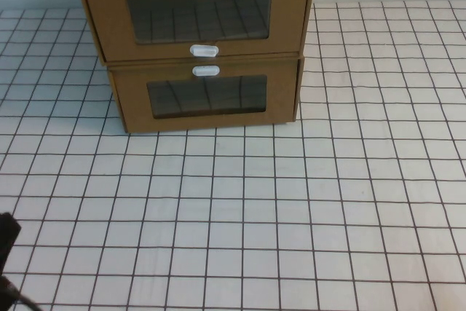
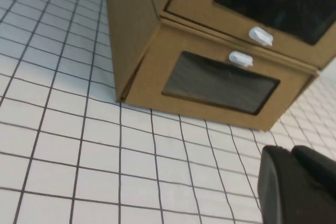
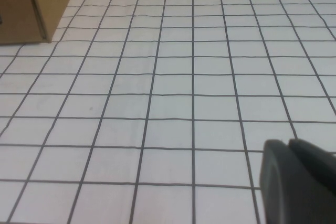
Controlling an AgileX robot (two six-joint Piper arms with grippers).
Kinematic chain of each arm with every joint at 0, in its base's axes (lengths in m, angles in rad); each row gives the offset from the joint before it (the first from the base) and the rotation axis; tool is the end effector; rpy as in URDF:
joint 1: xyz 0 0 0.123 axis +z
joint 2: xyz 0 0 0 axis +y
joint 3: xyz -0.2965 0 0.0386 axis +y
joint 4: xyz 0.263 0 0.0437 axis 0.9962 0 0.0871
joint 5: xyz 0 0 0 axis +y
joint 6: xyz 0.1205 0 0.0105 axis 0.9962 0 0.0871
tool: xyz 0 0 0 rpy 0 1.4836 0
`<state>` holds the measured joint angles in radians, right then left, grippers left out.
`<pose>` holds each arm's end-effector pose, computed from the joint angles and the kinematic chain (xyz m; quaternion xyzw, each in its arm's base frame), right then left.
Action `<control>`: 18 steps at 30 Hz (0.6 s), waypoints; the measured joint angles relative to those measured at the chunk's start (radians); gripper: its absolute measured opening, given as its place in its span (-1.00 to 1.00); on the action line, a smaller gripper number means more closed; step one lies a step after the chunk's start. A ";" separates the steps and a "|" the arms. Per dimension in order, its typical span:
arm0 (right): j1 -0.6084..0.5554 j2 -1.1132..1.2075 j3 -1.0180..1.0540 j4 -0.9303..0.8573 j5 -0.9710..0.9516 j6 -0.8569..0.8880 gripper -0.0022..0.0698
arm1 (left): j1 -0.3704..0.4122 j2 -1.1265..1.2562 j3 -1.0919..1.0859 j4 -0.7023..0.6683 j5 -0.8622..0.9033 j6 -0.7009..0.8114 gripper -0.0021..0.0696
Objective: Open the shoe box
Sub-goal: 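Pull the top drawer of the cardboard box fully open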
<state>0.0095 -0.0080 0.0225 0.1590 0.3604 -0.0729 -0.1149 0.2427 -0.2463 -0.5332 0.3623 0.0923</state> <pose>0.0827 0.0075 0.1653 0.0098 0.7997 0.0480 0.5984 0.0971 -0.0332 0.2498 -0.0595 0.7785 -0.2300 0.5810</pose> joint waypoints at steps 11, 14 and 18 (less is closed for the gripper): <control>0.000 0.000 0.000 0.000 0.000 0.000 -0.98 | 0.000 0.611 -0.690 0.017 0.295 0.334 -0.95; 0.000 0.000 0.000 0.000 0.000 0.000 -0.98 | 0.000 0.770 -0.872 -0.005 0.324 0.408 -0.95; 0.000 0.000 0.000 0.000 0.000 0.000 -0.98 | 0.000 0.992 -1.119 -0.046 0.380 0.475 -0.95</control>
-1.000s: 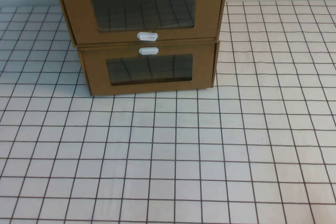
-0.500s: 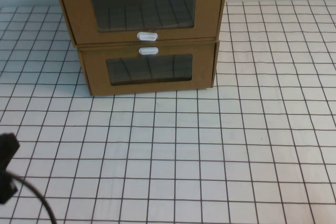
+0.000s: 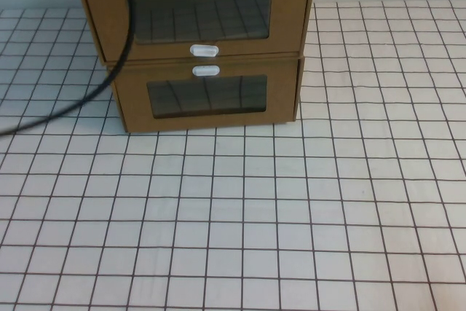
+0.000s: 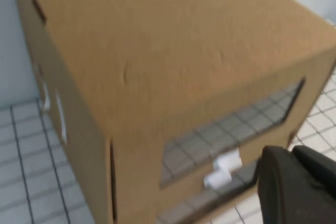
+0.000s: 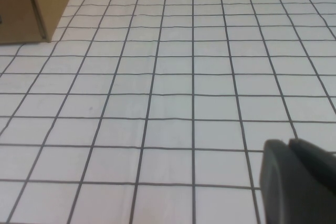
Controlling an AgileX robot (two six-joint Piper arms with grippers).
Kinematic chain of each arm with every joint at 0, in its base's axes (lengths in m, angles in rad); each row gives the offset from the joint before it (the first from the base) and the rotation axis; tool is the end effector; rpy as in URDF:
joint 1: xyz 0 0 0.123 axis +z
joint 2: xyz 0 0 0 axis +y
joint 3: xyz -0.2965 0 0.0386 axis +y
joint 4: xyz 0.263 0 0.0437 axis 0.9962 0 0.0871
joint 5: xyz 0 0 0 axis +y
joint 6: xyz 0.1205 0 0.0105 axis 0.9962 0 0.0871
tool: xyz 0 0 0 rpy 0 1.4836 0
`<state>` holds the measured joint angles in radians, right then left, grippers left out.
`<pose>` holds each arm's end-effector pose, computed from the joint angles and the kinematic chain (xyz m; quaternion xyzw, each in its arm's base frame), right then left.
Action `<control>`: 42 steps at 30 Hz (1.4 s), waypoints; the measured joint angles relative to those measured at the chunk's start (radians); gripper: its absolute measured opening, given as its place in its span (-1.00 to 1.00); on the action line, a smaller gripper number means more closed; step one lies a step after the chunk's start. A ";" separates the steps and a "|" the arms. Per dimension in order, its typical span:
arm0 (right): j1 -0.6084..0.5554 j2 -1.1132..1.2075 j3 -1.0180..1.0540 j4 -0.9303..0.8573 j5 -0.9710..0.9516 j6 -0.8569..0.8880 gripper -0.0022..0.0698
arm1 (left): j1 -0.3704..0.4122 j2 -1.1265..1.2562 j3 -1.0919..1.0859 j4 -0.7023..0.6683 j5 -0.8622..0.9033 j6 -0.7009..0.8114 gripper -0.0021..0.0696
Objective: Open the shoe box
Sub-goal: 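Pull the top drawer of the cardboard box fully open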
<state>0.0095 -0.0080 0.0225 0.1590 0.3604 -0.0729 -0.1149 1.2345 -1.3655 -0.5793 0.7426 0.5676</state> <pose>0.0827 0.0075 0.1653 0.0098 0.7997 0.0480 0.5984 0.2883 -0.0784 0.4457 0.1970 0.8110 -0.1580 0.5278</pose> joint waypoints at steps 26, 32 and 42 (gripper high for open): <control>0.003 0.000 0.000 0.000 0.000 0.000 -0.98 | -0.072 0.757 -0.752 -0.110 0.141 0.051 -0.95; 0.003 0.000 0.000 0.000 0.000 0.000 -0.98 | -0.072 0.769 -0.754 -0.107 0.124 0.053 -0.95; 0.003 0.000 0.000 0.321 -0.173 0.000 -0.98 | -0.072 0.769 -0.757 -0.101 0.124 0.053 -0.95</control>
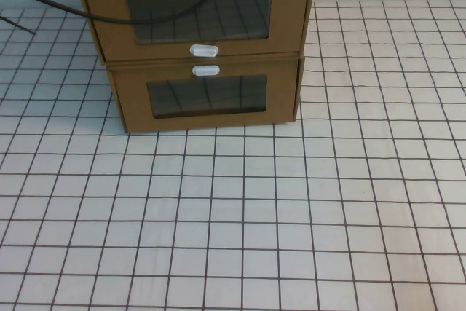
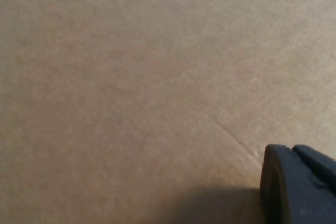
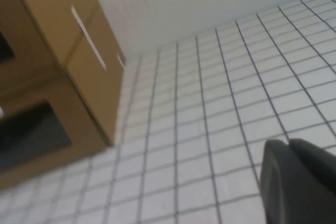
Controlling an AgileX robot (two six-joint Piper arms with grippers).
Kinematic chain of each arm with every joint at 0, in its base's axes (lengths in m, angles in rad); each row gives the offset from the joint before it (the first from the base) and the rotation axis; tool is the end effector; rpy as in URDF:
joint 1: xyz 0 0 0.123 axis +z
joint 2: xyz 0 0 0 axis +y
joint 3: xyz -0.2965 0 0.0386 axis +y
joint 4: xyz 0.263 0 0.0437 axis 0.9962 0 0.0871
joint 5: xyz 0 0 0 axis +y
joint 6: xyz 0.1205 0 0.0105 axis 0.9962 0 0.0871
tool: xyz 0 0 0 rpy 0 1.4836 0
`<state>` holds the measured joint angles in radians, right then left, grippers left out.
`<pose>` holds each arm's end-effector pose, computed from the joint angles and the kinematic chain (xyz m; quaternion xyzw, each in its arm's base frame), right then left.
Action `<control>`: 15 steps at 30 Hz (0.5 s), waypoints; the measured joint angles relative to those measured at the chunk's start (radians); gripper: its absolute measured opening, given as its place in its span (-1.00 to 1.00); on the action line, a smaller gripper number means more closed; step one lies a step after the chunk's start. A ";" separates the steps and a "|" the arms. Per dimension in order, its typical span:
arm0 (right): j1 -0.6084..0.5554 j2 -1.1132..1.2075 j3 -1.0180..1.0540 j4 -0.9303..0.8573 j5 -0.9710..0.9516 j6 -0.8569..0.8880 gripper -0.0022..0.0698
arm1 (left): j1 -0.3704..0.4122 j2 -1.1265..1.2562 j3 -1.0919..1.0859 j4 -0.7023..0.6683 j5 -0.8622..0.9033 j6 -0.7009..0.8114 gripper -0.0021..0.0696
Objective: Open the shoe box
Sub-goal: 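Pull the top drawer of the cardboard box fully open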
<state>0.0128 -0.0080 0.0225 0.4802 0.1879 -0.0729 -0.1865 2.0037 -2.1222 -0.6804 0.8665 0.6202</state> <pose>0.0866 0.0116 0.1877 0.1137 0.7308 0.1691 0.6515 0.4872 -0.1509 0.3963 0.2566 0.8111 -0.2267 0.4741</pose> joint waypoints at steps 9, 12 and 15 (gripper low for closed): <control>0.000 0.000 0.000 0.276 -0.112 0.002 -0.98 | -0.001 0.002 0.000 0.000 0.000 0.002 -0.95; 0.000 0.012 -0.036 0.300 0.002 0.002 -0.98 | -0.001 0.002 -0.002 0.001 0.004 0.002 -0.95; 0.000 0.108 -0.143 0.271 0.148 0.002 -0.98 | -0.001 0.002 -0.004 0.002 0.008 0.004 -0.95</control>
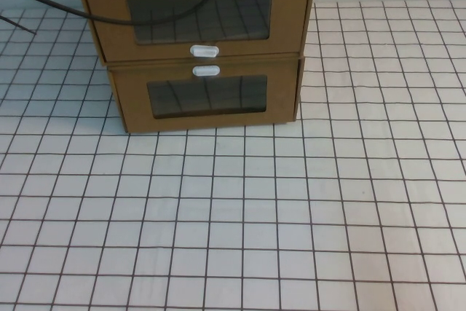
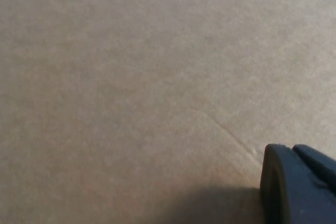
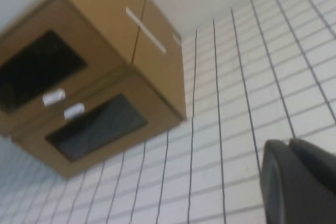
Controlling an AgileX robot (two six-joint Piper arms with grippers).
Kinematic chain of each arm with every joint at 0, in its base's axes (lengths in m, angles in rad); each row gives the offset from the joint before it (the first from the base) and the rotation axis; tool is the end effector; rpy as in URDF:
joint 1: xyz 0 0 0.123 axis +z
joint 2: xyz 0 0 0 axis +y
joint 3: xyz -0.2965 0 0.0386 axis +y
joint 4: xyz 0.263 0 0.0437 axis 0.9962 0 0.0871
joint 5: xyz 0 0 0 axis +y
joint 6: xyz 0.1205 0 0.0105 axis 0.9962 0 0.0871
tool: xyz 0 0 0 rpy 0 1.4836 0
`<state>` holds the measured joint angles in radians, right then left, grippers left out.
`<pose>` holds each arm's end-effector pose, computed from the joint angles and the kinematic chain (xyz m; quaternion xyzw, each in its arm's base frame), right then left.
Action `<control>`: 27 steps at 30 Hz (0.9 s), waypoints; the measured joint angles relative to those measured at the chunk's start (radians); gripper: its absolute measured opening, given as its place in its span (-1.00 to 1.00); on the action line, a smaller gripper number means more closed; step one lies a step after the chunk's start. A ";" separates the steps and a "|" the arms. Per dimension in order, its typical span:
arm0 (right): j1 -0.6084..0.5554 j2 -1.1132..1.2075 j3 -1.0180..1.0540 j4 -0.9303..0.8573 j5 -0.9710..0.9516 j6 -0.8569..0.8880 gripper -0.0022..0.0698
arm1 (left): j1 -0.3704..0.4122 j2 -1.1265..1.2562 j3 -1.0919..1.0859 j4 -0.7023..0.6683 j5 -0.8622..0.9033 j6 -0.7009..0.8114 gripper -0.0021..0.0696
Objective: Open the shoe box
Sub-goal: 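Pull the top drawer of the cardboard box fully open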
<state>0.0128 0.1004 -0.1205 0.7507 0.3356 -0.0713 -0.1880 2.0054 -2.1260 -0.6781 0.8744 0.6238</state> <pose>0.0872 0.0283 0.2233 0.1652 0.7361 0.2928 0.5875 0.4867 -0.1519 0.3960 0.2610 0.8112 -0.2260 0.4720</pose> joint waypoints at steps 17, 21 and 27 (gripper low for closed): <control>0.008 0.783 -0.579 -0.205 0.424 -0.246 -0.98 | 0.000 0.000 0.000 0.000 0.000 -0.008 -0.95; 0.091 0.920 -0.713 -0.220 0.426 -0.257 -0.98 | 0.000 0.000 0.000 0.000 0.000 -0.008 -0.95; 0.356 1.144 -0.938 -0.366 0.420 -0.172 -0.98 | 0.000 0.000 0.000 0.000 0.000 -0.008 -0.95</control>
<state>0.3685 1.2441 -1.0586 0.3849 0.7556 -0.2434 -0.1880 2.0054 -2.1260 -0.6781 0.8744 0.6156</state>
